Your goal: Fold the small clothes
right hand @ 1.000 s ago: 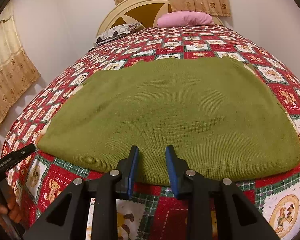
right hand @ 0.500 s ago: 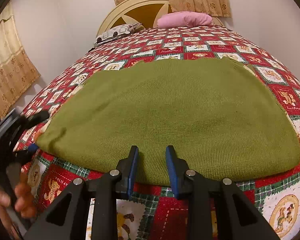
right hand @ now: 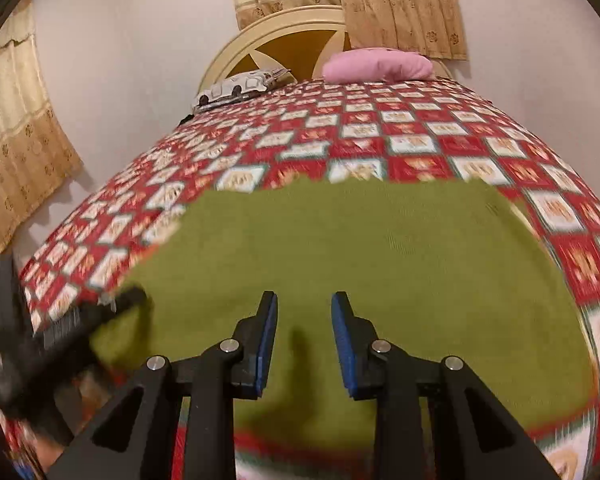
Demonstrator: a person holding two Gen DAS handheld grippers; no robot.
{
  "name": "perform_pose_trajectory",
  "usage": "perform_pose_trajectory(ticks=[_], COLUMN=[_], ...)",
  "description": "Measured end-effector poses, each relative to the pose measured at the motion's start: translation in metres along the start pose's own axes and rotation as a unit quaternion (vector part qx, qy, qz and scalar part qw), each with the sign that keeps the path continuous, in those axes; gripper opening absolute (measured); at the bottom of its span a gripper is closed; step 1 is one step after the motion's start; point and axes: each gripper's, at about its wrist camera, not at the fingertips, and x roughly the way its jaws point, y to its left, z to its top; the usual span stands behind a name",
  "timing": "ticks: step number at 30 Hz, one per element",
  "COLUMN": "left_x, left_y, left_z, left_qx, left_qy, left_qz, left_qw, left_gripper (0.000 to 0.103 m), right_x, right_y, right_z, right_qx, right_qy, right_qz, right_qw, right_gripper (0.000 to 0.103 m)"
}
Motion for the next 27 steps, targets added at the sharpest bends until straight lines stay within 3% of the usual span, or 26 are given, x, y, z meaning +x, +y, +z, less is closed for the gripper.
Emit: perform_pose_trajectory(ticks=[2,5,6,9,10,12,13,15,18,22,24,27], left_x=[0.002,0.003,0.004,0.004,0.004,0.004,0.004,0.001,-0.004,-0.008,0.001,0.014], left_y=[0.0,0.002,0.002,0.0,-0.001,-0.002,-0.004,-0.016,-0.037,-0.077,-0.087,-0.084], left_z=[0.0,0.0,-0.001,-0.001,0.001,0.003,0.004,0.007,0.007,-0.005,-0.014,-0.017], left_qx=[-0.002,-0.002,0.001,0.006,0.007,0.007,0.01,0.043,0.09,0.19,0.222,0.219], left_qy=[-0.001,-0.003,-0.003,-0.003,-0.003,-0.005,-0.007,-0.016,-0.037,-0.066,-0.055,-0.021], left_qz=[-0.002,-0.003,-0.002,0.003,0.009,0.016,0.013,0.015,0.016,0.009,0.006,-0.006], left_qw=[1.0,1.0,1.0,1.0,0.9999,0.9998,0.9998,0.9988,0.9951,0.9796,0.9734,0.9754], left_gripper=[0.071,0.071,0.071,0.069,0.066,0.041,0.039,0.031,0.027,0.026,0.026,0.026], right_x=[0.017,0.06,0.057,0.054,0.053,0.052,0.05,0.05,0.051,0.05,0.049,0.049], right_y=[0.005,0.011,0.015,0.018,0.016,0.014,0.013,0.012,0.011,0.006,0.002,0.0], right_z=[0.009,-0.006,-0.011,-0.011,-0.011,-0.012,-0.013,-0.013,-0.013,-0.014,-0.014,-0.014], right_qx=[-0.002,-0.019,-0.033,-0.038,-0.036,-0.03,-0.027,-0.022,-0.019,-0.008,0.002,0.01], right_qy=[0.007,0.062,0.032,0.028,0.026,0.026,0.025,0.021,0.02,0.018,0.016,0.017], right_qz=[0.0,-0.02,-0.025,-0.032,-0.03,-0.025,-0.023,-0.024,-0.021,-0.011,-0.001,0.01], right_qw=[1.0,0.998,0.999,0.998,0.999,0.999,0.999,0.999,0.999,1.0,1.0,1.0], right_gripper=[0.029,0.029,0.029,0.029,0.029,0.029,0.029,0.029,0.029,0.03,0.03,0.035])
